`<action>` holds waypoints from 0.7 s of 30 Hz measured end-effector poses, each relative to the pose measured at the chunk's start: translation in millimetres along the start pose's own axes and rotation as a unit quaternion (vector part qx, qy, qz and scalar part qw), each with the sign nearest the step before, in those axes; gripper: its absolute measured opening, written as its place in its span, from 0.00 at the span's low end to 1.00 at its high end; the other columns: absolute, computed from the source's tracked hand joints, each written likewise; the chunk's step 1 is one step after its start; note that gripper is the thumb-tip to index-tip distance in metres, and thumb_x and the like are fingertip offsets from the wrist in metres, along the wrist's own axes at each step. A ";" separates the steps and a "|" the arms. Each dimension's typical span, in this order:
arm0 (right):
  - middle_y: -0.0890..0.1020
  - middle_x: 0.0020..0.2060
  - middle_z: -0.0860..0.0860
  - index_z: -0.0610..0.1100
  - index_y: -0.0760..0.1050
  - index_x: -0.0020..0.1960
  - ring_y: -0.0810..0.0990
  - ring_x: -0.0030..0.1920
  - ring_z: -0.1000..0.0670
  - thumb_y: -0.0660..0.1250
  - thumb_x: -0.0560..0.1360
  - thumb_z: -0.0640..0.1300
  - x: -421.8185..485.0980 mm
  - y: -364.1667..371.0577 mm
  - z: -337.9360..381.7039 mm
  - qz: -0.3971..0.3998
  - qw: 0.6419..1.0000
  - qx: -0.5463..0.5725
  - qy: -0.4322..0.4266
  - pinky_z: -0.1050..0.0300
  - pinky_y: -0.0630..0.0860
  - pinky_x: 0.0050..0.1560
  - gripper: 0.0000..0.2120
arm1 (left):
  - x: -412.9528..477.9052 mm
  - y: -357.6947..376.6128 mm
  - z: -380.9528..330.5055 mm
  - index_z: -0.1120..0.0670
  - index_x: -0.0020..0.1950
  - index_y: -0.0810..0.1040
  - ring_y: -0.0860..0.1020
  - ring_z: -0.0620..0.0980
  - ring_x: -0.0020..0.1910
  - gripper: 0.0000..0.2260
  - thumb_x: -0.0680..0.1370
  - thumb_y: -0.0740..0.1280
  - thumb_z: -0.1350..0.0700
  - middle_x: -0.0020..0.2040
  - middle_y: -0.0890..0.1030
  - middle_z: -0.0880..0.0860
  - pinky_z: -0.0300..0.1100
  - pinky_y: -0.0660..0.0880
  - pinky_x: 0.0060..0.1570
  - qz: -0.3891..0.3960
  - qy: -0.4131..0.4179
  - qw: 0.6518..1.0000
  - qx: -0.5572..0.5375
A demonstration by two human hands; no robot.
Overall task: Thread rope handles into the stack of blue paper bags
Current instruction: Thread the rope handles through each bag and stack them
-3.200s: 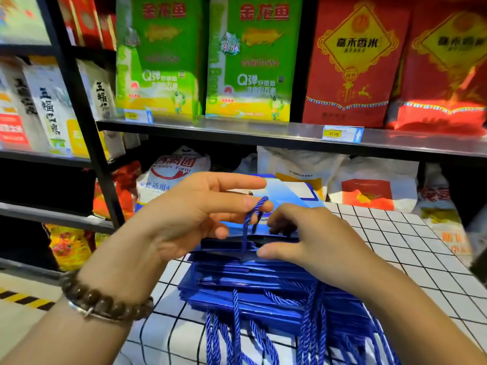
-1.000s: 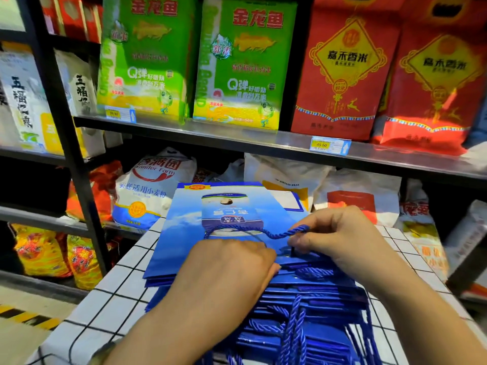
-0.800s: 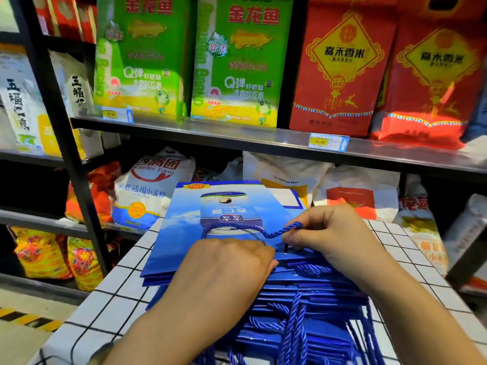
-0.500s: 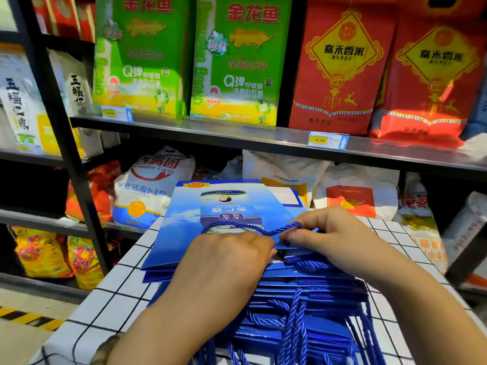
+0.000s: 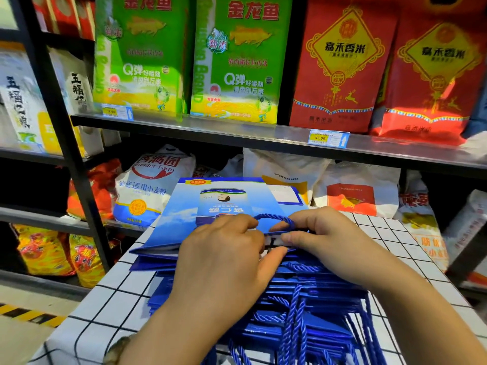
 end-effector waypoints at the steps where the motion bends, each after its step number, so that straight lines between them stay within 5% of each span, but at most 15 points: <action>1: 0.83 0.41 0.44 0.43 0.81 0.46 0.78 0.41 0.49 0.65 0.74 0.42 -0.5 0.5 1.6 -0.005 1.000 0.005 -0.005 0.57 0.72 0.45 0.06 | 1.2 1.6 1.9 0.48 0.28 0.80 0.81 0.46 0.35 0.20 0.70 0.56 0.39 0.36 0.82 0.44 0.39 0.73 0.28 -0.002 -0.012 1.000 0.010; 4: 0.84 0.41 0.45 0.44 0.82 0.46 0.80 0.43 0.48 0.66 0.74 0.42 -1.7 4.7 1.1 -0.015 0.999 0.027 -0.010 0.54 0.74 0.49 0.06 | 3.1 3.0 4.9 0.47 0.26 0.78 0.79 0.46 0.30 0.20 0.70 0.57 0.38 0.30 0.80 0.44 0.39 0.69 0.23 0.006 -0.036 0.998 0.059; 7: 0.84 0.41 0.45 0.42 0.81 0.45 0.81 0.46 0.46 0.66 0.74 0.41 -2.6 6.8 -4.8 -0.028 0.998 0.055 0.002 0.48 0.75 0.52 0.06 | 2.8 2.0 -3.1 0.49 0.24 0.77 0.76 0.48 0.24 0.14 0.63 0.71 0.41 0.24 0.75 0.46 0.38 0.59 0.25 0.016 -0.012 0.993 0.114; 11: 0.85 0.40 0.45 0.43 0.81 0.42 0.82 0.46 0.45 0.67 0.73 0.40 -2.8 6.2 -7.3 -0.044 0.995 0.085 0.002 0.45 0.75 0.54 0.04 | 3.4 16.1 -11.8 0.51 0.25 0.74 0.74 0.50 0.23 0.15 0.54 0.80 0.52 0.23 0.74 0.49 0.37 0.65 0.24 0.072 0.017 0.992 0.099; 13: 0.85 0.39 0.46 0.44 0.80 0.41 0.83 0.43 0.49 0.67 0.72 0.37 -2.9 4.5 -8.3 -0.062 0.993 0.103 0.000 0.49 0.77 0.53 0.04 | 3.9 15.4 -14.7 0.52 0.36 0.76 0.78 0.51 0.35 0.10 0.65 0.75 0.52 0.35 0.78 0.50 0.39 0.68 0.33 0.091 0.019 0.992 0.084; 16: 0.85 0.37 0.50 0.50 0.79 0.42 0.83 0.41 0.55 0.67 0.72 0.36 -2.6 3.8 -8.7 -0.079 0.992 0.101 -0.007 0.59 0.77 0.51 0.09 | -1.2 21.6 -16.9 0.49 0.56 0.67 0.70 0.50 0.57 0.06 0.80 0.55 0.52 0.56 0.72 0.49 0.42 0.63 0.51 0.123 0.051 0.987 0.087; 19: 0.83 0.36 0.58 0.56 0.78 0.38 0.81 0.41 0.61 0.68 0.72 0.38 -3.9 -0.8 -6.1 -0.085 0.995 0.053 -0.018 0.68 0.74 0.48 0.12 | -3.9 16.6 -19.7 0.48 0.56 0.66 0.69 0.48 0.57 0.07 0.82 0.52 0.50 0.56 0.71 0.46 0.41 0.62 0.51 0.140 0.056 0.985 0.083; 21: 0.84 0.37 0.58 0.54 0.81 0.40 0.80 0.40 0.62 0.67 0.73 0.41 -5.3 1.8 -2.8 -0.058 0.998 0.031 -0.018 0.68 0.74 0.46 0.09 | -2.6 9.5 -17.6 0.49 0.50 0.73 0.76 0.48 0.47 0.06 0.78 0.62 0.48 0.46 0.76 0.47 0.40 0.66 0.42 0.108 0.059 0.989 0.078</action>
Point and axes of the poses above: each hand's wrist, its own x-axis towards the middle knuckle, its own y-axis out of the palm, z = x × y, the point moved 9 cm from there along x, towards the middle knuckle
